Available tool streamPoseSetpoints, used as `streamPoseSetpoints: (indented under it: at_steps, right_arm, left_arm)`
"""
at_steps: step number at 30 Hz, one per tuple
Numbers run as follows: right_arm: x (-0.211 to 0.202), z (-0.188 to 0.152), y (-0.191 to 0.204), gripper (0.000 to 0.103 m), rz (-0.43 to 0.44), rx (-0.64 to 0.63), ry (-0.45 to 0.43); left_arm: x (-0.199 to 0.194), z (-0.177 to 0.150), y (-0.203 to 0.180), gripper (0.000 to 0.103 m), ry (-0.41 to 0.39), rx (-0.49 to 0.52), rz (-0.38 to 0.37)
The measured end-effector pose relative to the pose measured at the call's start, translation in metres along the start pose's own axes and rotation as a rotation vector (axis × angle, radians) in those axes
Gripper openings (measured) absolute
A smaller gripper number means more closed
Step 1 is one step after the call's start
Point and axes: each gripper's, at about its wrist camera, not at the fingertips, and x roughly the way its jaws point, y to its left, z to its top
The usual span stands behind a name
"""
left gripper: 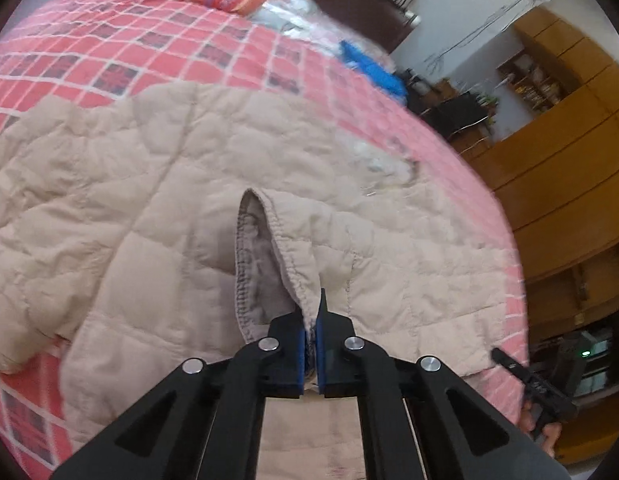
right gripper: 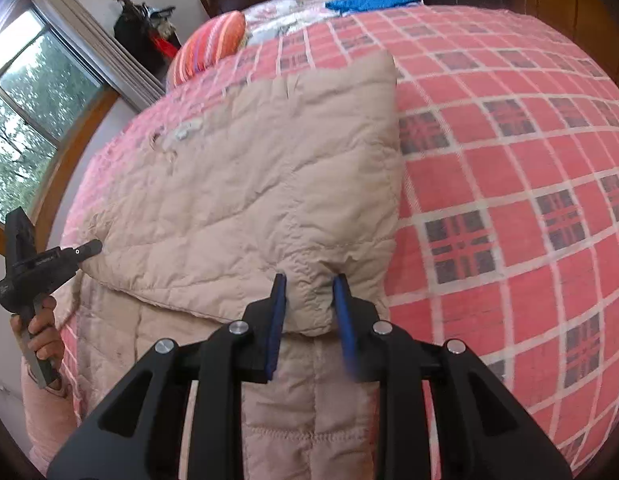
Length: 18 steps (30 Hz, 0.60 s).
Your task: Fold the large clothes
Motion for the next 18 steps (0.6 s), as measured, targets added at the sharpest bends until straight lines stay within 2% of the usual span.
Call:
streamPoseSetpoints:
  at_steps: [2, 6, 8, 10, 12, 14, 18]
  right_arm:
    - [0.008, 0.001, -0.002, 0.024, -0.007, 0.013, 0.014]
    - [0.006, -0.001, -0.002, 0.026, -0.008, 0.008, 0.014]
    - [-0.007, -0.002, 0.001, 0.028, -0.023, 0.002, 0.0]
    - [-0.023, -0.004, 0.009, 0.028, -0.046, -0.011, -0.031]
    - [-0.041, -0.006, 0.022, 0.028, -0.039, -0.043, -0.067]
    - [-0.047, -0.006, 0.036, 0.028, -0.008, -0.065, -0.078]
    - [-0.034, -0.004, 0.073, 0.029, 0.019, -0.126, -0.053]
  left_arm:
    - [0.014, -0.005, 0.006, 0.006, 0.032, -0.004, 0.021]
    - [0.01, -0.008, 0.01, 0.014, 0.015, -0.014, 0.022]
    - [-0.003, -0.008, 0.009, 0.03, 0.003, -0.013, 0.047]
    - [-0.025, -0.011, 0.005, 0.042, -0.053, 0.004, 0.075]
    - [-0.048, -0.015, -0.002, 0.045, -0.123, 0.036, 0.082]
    - [-0.059, -0.016, -0.018, 0.046, -0.15, 0.064, 0.065]
    - [-0.044, -0.019, -0.047, 0.046, -0.111, 0.112, 0.055]
